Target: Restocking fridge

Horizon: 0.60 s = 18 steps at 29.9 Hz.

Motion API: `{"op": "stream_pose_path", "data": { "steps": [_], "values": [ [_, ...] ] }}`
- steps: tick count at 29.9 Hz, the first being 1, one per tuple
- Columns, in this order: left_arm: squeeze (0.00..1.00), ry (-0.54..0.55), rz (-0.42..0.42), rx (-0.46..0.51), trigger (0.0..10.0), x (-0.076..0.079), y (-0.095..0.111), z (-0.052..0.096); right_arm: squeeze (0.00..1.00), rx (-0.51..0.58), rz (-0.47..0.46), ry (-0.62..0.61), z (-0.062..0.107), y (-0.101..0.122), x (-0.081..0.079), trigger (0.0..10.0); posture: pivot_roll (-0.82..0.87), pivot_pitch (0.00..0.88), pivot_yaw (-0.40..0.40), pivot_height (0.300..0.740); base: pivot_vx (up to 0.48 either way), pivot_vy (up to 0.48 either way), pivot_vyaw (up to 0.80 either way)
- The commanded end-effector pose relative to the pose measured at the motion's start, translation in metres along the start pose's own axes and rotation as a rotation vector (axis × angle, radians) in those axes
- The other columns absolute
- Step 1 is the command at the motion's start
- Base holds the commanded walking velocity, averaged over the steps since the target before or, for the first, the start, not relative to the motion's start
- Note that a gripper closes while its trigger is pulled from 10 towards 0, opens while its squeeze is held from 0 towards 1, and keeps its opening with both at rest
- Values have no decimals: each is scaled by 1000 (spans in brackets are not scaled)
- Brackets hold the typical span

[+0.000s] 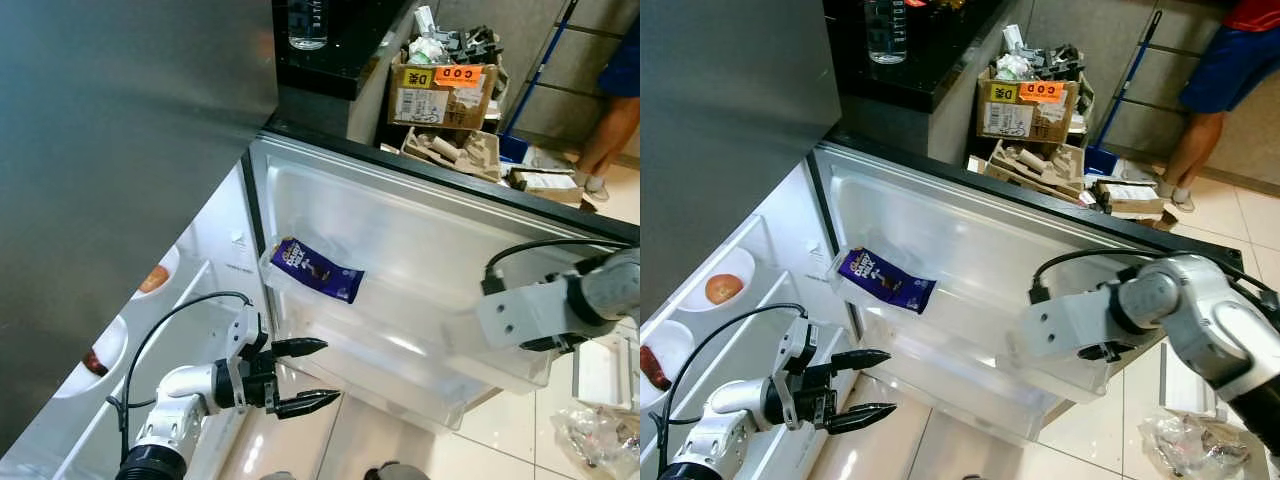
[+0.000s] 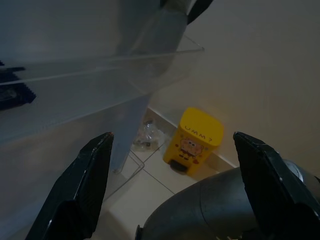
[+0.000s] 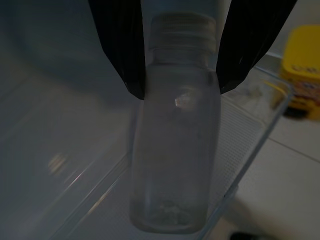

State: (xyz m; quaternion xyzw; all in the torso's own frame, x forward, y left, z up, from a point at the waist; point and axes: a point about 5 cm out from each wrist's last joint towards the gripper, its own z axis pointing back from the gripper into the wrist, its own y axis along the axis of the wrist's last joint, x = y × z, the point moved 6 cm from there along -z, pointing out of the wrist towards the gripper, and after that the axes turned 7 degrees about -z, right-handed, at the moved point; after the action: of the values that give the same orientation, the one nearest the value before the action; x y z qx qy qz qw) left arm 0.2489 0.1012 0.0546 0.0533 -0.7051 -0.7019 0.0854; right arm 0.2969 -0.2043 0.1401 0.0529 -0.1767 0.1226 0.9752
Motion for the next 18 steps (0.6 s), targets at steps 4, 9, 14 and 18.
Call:
{"op": "stream_pose_path", "data": {
  "steps": [4,9,14,18],
  "values": [
    [0,-30,14,7,10000,6,-2,-6,0,-63,123,35,-1,2,0,0,-126,99,-59,740,0,0,0],
    [0,-26,11,11,10000,5,-1,-5,0,-103,169,41,4,3,3,0,-130,99,-65,740,0,0,0],
    [0,-19,9,8,10000,4,-1,-2,0,-120,176,50,3,2,3,0,-130,99,-65,740,0,0,0],
    [0,-17,8,4,10000,4,0,-1,0,-154,222,26,2,3,7,0,-129,100,-62,740,0,0,0]
  ]
}}
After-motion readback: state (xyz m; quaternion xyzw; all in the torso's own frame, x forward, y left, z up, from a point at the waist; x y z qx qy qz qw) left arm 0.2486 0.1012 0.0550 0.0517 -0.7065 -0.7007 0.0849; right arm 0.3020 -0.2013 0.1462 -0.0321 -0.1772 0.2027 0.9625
